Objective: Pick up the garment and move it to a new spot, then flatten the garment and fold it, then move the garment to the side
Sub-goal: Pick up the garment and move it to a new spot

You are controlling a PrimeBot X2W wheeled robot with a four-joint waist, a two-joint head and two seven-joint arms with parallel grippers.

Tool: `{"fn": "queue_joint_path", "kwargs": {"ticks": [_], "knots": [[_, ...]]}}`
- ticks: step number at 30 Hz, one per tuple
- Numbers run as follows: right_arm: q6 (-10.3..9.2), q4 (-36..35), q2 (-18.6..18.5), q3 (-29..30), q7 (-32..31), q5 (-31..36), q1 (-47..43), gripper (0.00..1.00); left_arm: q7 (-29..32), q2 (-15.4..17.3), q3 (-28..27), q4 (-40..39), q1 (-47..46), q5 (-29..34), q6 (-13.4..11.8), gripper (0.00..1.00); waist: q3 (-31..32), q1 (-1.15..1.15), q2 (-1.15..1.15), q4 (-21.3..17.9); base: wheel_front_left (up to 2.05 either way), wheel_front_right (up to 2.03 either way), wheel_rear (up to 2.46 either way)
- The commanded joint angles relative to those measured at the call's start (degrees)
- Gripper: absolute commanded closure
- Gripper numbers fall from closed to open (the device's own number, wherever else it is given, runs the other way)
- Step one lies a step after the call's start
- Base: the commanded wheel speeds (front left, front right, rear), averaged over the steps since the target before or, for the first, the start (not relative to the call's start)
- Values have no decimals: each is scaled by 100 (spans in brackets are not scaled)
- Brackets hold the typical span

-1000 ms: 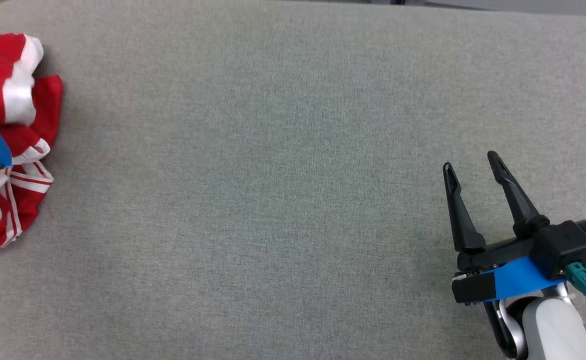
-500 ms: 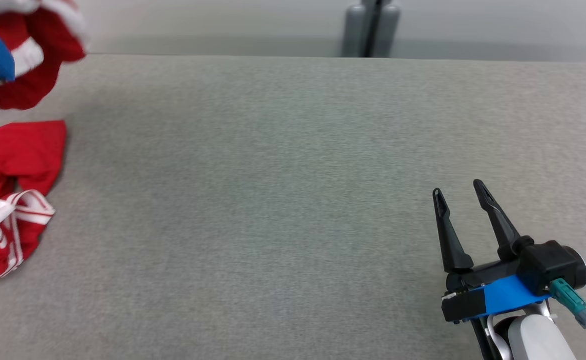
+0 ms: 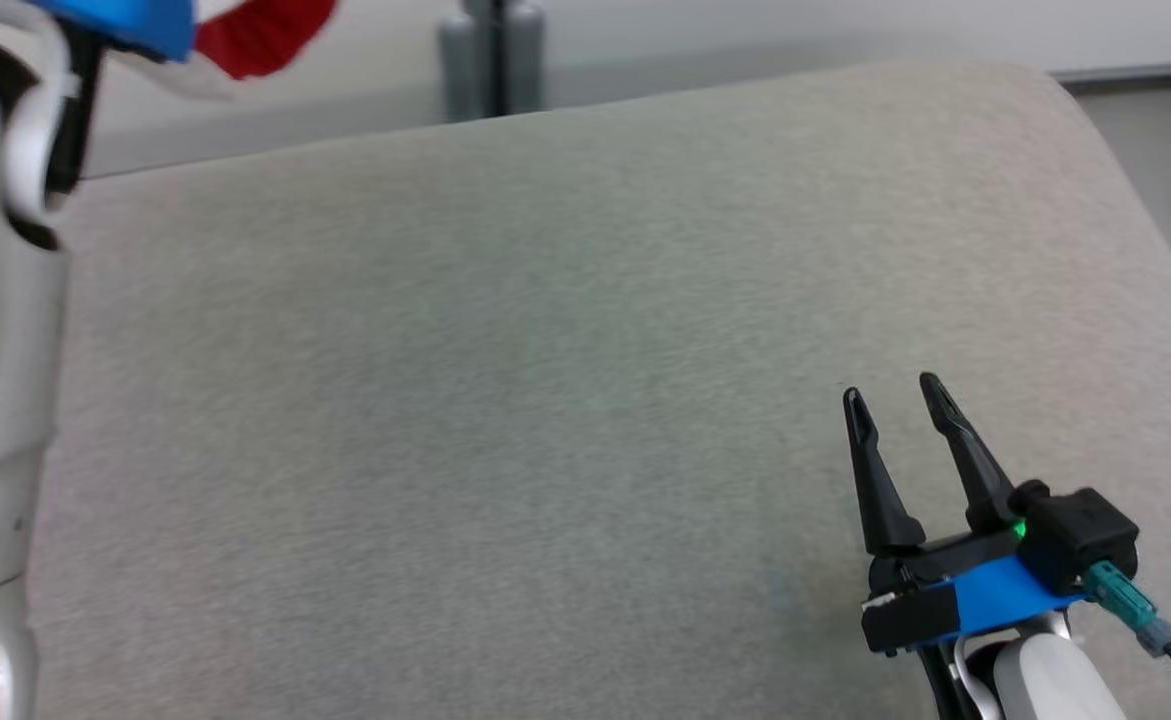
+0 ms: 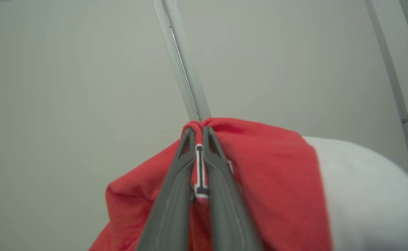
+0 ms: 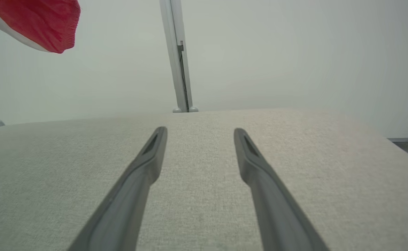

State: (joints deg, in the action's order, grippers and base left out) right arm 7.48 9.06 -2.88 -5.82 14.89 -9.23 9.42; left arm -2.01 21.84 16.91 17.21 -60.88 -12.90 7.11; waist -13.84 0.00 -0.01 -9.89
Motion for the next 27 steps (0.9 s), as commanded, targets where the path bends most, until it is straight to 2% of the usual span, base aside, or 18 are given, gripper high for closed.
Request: {"fn": "queue_joint_path", "kwargs": {"ticks": [1, 6, 12, 18, 27], "knots": [[3, 22, -3, -9, 33, -59, 56, 0, 75, -77, 101, -129, 96, -36, 29, 100, 95, 0, 1, -280, 0, 0, 0], [3, -55, -4, -54, 37, -209, 56, 0, 182, -301, 387, -288, 261, -91, 34, 100, -17, 0, 1, -659, 0, 0, 0], [3, -82, -3, -82, 38, -290, 82, 0, 73, -639, 756, -20, 843, -206, 35, 100, -79, 0, 1, -816, 0, 0, 0], [3, -60, -3, -43, 38, -254, 39, 0, -159, -861, 1059, 479, 1828, -372, -6, 100, -35, 0, 1, -796, 0, 0, 0], [3, 53, -3, -33, 35, -158, -29, 0, -599, -1019, 1457, 1092, 3222, -514, -56, 100, 71, 0, 1, -584, 0, 0, 0]]}}
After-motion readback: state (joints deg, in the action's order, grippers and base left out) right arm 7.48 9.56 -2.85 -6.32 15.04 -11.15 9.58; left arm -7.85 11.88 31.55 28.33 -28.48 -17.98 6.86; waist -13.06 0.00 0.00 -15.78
